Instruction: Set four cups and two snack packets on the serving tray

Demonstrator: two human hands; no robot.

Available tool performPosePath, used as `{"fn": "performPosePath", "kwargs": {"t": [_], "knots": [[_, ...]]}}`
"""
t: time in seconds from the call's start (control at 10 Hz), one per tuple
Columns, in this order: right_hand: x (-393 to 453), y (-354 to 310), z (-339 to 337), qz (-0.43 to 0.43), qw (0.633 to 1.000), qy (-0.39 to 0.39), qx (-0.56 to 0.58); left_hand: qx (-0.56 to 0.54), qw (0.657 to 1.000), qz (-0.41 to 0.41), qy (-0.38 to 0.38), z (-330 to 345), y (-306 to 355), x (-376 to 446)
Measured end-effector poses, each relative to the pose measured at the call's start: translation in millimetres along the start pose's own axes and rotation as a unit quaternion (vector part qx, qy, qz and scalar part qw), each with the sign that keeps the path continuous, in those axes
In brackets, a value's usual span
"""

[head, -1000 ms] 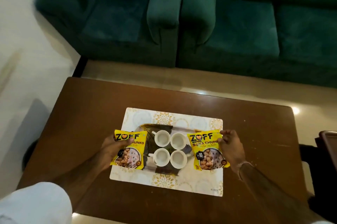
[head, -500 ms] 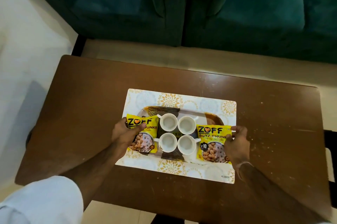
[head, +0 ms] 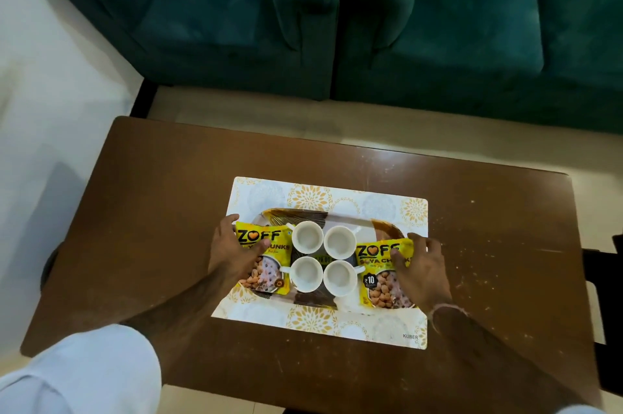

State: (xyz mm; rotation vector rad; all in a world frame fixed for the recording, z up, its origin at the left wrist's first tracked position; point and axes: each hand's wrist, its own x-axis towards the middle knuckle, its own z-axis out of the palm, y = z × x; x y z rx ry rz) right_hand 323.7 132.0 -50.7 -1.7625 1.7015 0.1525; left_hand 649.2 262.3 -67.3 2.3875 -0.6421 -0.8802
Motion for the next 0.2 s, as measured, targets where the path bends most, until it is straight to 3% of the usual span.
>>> {"fn": "performPosePath", "kwargs": {"t": [0.2], "knots": [[7.8, -41.4, -39.5, -0.072, 0.997, 0.031, -0.007, -0.011, 0.999, 0.038, 0.011, -19.3, 46.1, 1.0]]}}
